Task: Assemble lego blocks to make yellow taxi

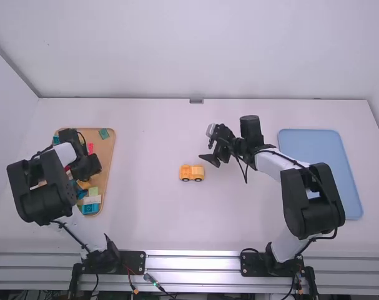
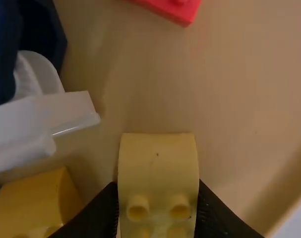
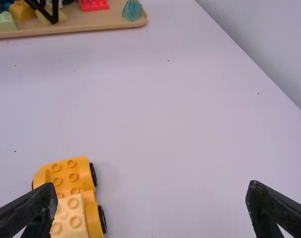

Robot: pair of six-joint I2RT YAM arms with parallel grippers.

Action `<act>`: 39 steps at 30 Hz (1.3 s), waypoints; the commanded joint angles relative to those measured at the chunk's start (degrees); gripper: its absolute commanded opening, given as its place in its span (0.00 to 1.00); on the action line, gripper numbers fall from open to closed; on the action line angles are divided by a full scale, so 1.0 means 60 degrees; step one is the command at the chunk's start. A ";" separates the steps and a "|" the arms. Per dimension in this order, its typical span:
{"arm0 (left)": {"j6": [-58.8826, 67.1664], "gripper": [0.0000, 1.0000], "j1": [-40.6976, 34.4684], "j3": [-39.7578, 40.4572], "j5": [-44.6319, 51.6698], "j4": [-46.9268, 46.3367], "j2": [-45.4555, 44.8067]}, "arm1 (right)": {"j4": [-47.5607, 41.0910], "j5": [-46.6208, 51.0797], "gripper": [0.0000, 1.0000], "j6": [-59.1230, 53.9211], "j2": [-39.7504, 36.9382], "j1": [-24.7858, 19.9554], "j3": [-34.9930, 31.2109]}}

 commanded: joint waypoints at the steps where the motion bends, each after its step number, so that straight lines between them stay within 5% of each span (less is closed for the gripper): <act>1: -0.0171 0.39 -0.0069 -0.0007 -0.0036 -0.0095 0.0015 | -0.0051 -0.0051 0.99 0.0029 -0.0109 -0.0018 0.0131; 9: -0.0543 0.03 -0.0069 0.0831 -0.0033 -0.0776 0.0004 | -0.0036 -0.0055 0.99 0.0025 -0.0109 -0.0022 0.0131; 22: -0.3781 0.02 -0.0510 0.1322 -0.0845 -0.0969 -0.0157 | -0.0047 -0.0055 0.99 0.0025 -0.0109 -0.0018 0.0131; 30: -0.6929 0.02 -0.3497 0.1286 -0.3024 -0.1625 -0.1282 | -0.0069 -0.0055 0.99 0.0025 -0.0109 -0.0033 0.0131; 39: -1.2885 0.02 -0.6320 0.1286 -0.2772 -0.2998 -0.1657 | -0.0084 -0.0051 0.99 -0.0018 -0.0109 -0.0036 0.0131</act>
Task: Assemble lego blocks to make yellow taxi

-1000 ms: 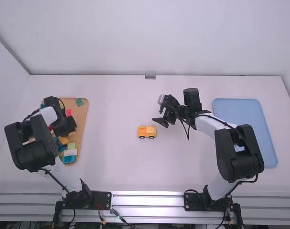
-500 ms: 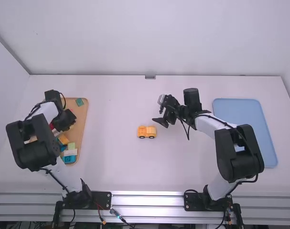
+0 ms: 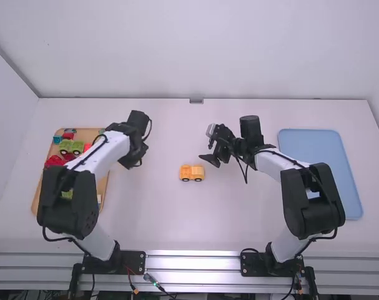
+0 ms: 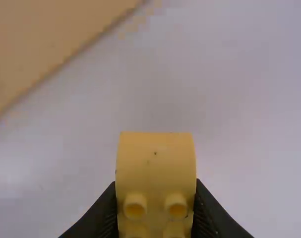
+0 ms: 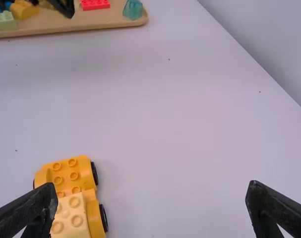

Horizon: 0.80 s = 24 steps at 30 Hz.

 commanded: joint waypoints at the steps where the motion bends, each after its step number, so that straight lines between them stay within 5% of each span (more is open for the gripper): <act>1: -0.3093 0.02 -0.0495 0.0058 0.0255 -0.0266 -0.0102 | -0.0033 -0.0051 0.99 0.0004 -0.0113 -0.0036 0.0131; 14: -0.7887 0.02 -0.2146 -0.0517 0.1803 -0.0255 0.0011 | -0.0040 -0.0051 0.99 0.0004 -0.0113 -0.0036 0.0131; 24: -0.8240 0.04 -0.2182 -0.1151 0.1406 0.0681 0.0051 | -0.1344 -0.0131 0.99 -0.1577 -0.0233 -0.0069 0.0131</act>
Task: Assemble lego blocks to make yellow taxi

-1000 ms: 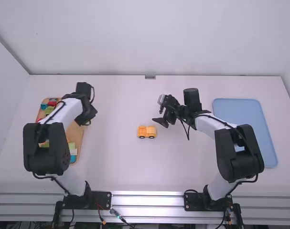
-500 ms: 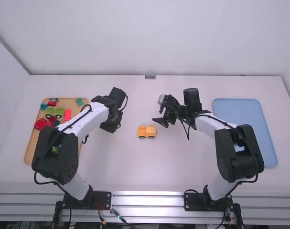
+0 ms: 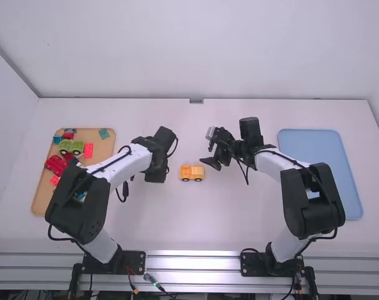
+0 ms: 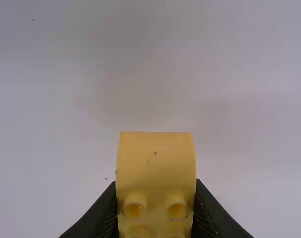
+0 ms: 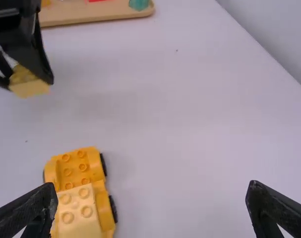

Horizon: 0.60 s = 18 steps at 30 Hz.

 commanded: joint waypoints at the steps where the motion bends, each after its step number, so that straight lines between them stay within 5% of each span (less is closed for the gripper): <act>1: -0.0517 0.04 0.0000 -0.0106 -0.0353 -0.0066 0.0062 | -0.0495 -0.0171 0.99 -0.1104 -0.0280 -0.0109 0.0131; 11: -0.0539 0.14 0.0000 0.0127 -0.0189 0.0229 0.0900 | -0.5570 -0.3512 0.99 -0.7056 -0.1694 -0.1344 0.0120; 18: -0.0379 0.18 0.0007 0.0317 -0.0229 0.0495 0.1260 | -0.5872 -0.3694 0.99 -0.7311 -0.1708 -0.1574 0.0120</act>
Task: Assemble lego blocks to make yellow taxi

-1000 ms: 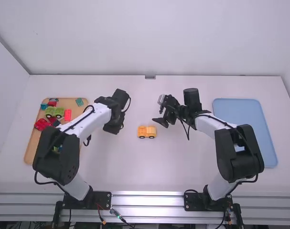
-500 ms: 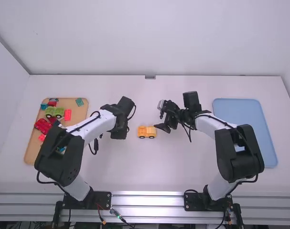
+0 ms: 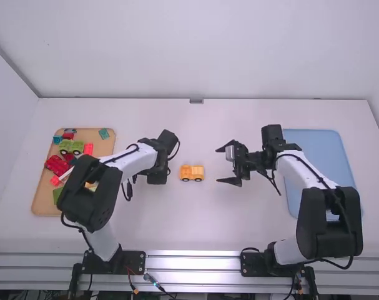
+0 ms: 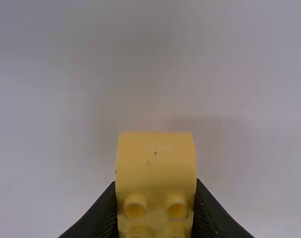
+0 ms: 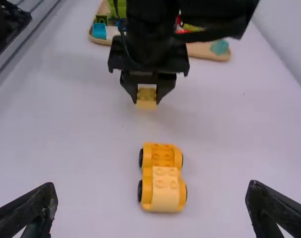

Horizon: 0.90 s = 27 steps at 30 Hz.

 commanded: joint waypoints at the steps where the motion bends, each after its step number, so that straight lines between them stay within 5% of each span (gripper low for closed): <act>1: 0.0193 0.19 0.0033 0.0273 0.0004 0.0153 0.0288 | -0.0044 -0.0430 0.99 -0.0528 -0.0044 0.0025 0.0113; 8: 0.0324 0.25 0.0113 0.0273 0.0051 0.0594 0.0630 | -0.0189 -0.0353 0.99 -0.0634 -0.0044 0.0262 0.0113; 16: 0.0328 0.54 0.0073 0.0273 0.0033 0.0725 0.0630 | -0.0251 -0.0361 0.99 -0.0674 -0.0044 0.0233 0.0113; 20: 0.0324 0.98 0.0073 0.0273 -0.0011 0.0721 0.0627 | -0.0248 -0.0357 0.99 -0.0670 -0.0044 0.0237 0.0113; 27: 0.0339 0.99 0.0076 0.0998 -0.0321 -0.0510 0.0619 | -0.0251 -0.0350 0.99 -0.0670 -0.0044 0.0237 0.0113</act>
